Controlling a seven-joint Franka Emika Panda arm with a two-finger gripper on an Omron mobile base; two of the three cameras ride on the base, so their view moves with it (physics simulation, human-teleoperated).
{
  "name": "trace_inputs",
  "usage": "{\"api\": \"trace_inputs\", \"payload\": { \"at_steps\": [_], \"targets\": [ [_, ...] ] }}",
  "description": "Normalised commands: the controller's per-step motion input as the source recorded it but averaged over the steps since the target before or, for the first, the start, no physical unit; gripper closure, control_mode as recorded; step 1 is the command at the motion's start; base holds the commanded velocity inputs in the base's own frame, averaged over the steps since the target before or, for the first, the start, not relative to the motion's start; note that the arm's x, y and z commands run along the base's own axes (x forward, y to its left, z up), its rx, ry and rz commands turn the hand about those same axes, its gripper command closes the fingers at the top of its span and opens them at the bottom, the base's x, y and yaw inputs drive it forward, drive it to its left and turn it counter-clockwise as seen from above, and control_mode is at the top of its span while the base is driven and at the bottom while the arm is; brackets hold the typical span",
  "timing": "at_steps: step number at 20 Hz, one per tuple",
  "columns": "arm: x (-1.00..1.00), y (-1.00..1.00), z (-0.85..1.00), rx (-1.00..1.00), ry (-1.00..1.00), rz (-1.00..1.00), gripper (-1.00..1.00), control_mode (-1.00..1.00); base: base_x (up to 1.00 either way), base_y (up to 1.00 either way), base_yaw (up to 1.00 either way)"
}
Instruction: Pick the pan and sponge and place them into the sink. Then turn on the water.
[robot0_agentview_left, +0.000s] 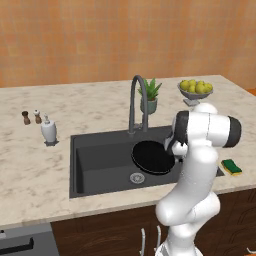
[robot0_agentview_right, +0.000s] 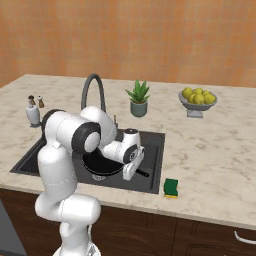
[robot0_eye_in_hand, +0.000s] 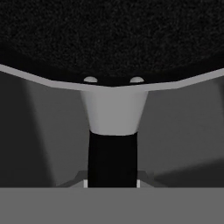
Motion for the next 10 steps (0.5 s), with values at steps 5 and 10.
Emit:
{"api": "trace_inputs", "payload": {
  "at_steps": [5, 10],
  "targets": [
    [0.1, 0.09, -0.66, 0.01, 0.08, 0.0, 1.0, -1.0, 0.0, 0.0, 0.0],
    [0.33, 0.03, -0.71, 0.01, 0.13, 0.0, 1.0, -1.0, 0.0, 0.0, 0.0]
  ]
}}
